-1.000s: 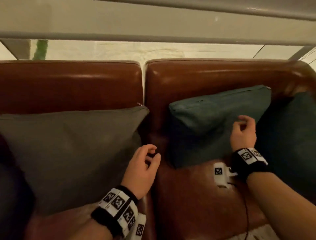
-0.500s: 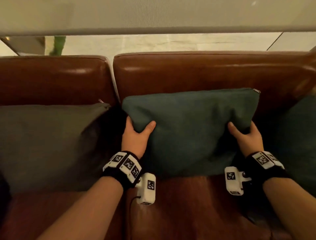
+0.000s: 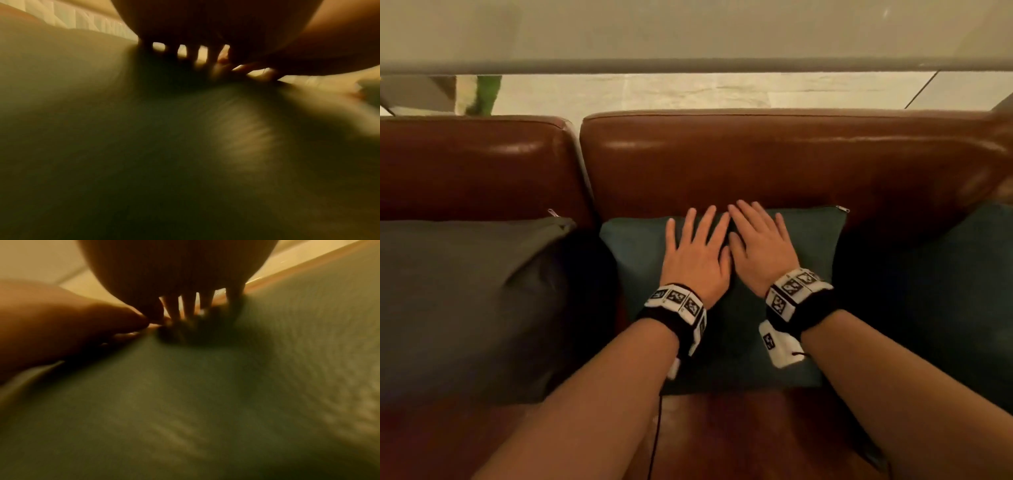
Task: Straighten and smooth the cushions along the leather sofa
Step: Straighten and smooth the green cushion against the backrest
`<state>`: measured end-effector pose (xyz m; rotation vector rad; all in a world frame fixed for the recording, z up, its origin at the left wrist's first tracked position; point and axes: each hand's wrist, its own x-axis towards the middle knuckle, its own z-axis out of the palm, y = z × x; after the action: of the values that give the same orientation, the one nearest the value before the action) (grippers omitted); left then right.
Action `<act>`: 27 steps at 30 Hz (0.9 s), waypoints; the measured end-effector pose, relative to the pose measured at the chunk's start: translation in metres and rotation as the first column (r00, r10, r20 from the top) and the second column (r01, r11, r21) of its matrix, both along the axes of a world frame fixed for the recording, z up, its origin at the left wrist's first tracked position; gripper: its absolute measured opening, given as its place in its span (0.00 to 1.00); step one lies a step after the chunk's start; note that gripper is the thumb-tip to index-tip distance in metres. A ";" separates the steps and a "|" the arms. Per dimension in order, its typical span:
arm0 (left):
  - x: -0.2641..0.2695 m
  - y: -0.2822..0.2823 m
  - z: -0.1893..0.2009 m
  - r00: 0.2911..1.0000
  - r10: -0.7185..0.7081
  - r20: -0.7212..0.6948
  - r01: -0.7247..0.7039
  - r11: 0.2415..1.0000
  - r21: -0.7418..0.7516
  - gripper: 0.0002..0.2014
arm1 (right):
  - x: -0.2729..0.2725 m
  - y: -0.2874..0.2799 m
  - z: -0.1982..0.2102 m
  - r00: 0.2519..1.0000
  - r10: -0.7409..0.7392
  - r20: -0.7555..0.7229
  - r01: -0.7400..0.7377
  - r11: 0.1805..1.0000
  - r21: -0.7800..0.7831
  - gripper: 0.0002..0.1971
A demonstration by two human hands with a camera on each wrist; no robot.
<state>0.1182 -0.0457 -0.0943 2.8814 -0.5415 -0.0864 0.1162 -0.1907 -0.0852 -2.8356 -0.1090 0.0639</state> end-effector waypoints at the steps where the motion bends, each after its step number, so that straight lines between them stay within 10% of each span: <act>1: 0.010 0.007 -0.010 1.000 -0.022 -0.006 0.022 0.998 0.057 0.29 | 0.006 -0.005 -0.009 0.997 0.047 -0.065 -0.054 0.994 -0.100 0.27; 6: 0.030 0.099 -0.031 0.982 0.173 0.074 -0.181 0.976 0.121 0.31 | -0.011 -0.106 -0.032 0.974 -0.187 -0.131 0.160 0.968 -0.191 0.30; 9: 0.009 0.122 -0.035 0.945 0.327 -0.011 -0.322 0.925 -0.201 0.29 | -0.034 -0.131 -0.032 0.941 -0.317 -0.115 0.325 0.944 0.055 0.28; 13: -0.026 0.126 -0.063 0.647 0.540 -0.539 -0.742 0.281 -0.609 0.21 | -0.049 -0.134 -0.044 0.657 -0.696 -0.292 0.714 0.448 0.538 0.24; 16: -0.011 0.124 -0.070 0.499 0.492 -0.713 -0.833 0.043 -0.552 0.25 | -0.036 -0.126 -0.037 0.545 -0.658 -0.519 0.805 0.237 0.544 0.26; 27: 0.016 0.116 -0.032 0.579 0.603 -0.549 -0.767 0.175 -0.617 0.03 | -0.008 -0.127 -0.019 0.527 -0.657 -0.539 0.786 0.135 0.603 0.18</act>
<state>0.1346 0.0706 -0.1264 1.8319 0.6975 0.0497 0.1085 -0.3182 -0.1043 -1.6191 1.0506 -0.0049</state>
